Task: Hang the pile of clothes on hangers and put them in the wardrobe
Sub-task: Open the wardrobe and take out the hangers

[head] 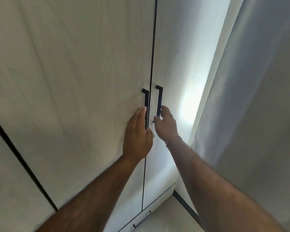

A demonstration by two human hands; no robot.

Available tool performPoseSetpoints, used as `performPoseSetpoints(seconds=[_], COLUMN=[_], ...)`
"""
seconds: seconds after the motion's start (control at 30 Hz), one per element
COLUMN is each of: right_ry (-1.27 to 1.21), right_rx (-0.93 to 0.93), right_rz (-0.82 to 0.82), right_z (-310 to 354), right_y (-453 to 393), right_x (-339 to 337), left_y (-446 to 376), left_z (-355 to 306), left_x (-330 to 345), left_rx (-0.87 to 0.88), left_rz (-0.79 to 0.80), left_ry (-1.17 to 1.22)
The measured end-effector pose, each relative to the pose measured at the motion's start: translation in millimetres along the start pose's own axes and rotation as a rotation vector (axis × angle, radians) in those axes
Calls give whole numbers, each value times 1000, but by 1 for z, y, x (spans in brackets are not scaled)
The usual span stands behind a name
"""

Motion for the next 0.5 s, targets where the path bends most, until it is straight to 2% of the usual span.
performPoseSetpoints(seconds=[0.1, 0.27, 0.4, 0.5], right_ry=[-96, -79, -92, -81], right_rx=[-15, -89, -118, -149], right_rz=[70, 165, 196, 209], right_z=[-16, -31, -37, -42], right_y=[-23, -44, -45, -35], right_x=[-5, -19, -28, -38], left_y=[4, 10, 7, 15], left_z=[-1, -14, -27, -42], left_x=[27, 39, 46, 44], left_rx=[-106, -342, -400, -448], left_rz=[-44, -268, -178, -152], left_ry=[-32, -36, -188, -214])
Point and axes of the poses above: each hand's wrist, its own y-axis away from the middle knuckle, its own x-axis out of the palm, z = x × y, the point moved 7 cm from there along -y, towards the middle knuckle, and after that the axes turned 6 degrees about x, right-handed, at the moved point
